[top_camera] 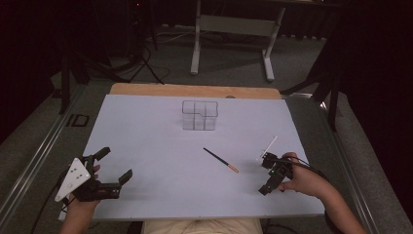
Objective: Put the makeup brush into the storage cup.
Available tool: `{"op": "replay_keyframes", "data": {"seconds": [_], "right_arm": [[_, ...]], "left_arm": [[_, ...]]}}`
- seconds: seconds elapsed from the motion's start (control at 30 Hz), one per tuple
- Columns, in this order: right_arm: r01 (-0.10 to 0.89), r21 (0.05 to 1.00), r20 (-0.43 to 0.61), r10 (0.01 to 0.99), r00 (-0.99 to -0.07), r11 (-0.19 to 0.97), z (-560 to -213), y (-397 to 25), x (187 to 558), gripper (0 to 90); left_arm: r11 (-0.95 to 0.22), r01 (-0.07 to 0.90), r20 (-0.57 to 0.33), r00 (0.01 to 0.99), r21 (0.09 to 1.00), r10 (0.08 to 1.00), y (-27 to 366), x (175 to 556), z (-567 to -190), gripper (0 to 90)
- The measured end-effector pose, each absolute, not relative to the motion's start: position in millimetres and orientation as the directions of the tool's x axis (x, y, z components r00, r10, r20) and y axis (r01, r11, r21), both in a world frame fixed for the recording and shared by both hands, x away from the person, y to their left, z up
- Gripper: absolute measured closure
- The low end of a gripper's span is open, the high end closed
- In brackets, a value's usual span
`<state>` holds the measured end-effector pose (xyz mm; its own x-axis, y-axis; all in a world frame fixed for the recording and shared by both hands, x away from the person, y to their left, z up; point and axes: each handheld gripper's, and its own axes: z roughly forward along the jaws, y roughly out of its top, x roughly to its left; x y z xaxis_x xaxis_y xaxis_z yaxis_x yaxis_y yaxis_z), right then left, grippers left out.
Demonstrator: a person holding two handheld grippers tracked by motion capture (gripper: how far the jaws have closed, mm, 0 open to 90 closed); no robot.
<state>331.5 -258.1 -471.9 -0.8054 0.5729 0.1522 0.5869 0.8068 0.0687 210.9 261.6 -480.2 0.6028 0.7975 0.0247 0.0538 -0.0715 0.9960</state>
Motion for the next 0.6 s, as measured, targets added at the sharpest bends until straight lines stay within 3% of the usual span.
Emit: {"op": "replay_keyframes", "data": {"seconds": [0.5, 0.53, 0.6], "right_arm": [[0.516, 0.157, 0.115, 0.503, -0.857, 0.842, -465.2, -219.7, 343.4, 29.8], [0.499, 0.178, 0.097, 0.490, -0.867, 0.848, -464.5, -215.1, 345.9, 34.9], [0.482, 0.199, 0.083, 0.475, -0.876, 0.853, -463.7, -210.8, 347.7, 36.5]], "left_arm": [[-0.072, 0.054, 0.025, 0.605, 0.996, 0.796, 261.7, 210.6, -480.5, 1.1], [-0.076, 0.053, 0.028, 0.605, 0.996, 0.795, 261.6, 210.6, -480.5, 1.1], [-0.078, 0.054, 0.029, 0.607, 0.995, 0.794, 261.7, 210.6, -480.6, 1.1]]}}
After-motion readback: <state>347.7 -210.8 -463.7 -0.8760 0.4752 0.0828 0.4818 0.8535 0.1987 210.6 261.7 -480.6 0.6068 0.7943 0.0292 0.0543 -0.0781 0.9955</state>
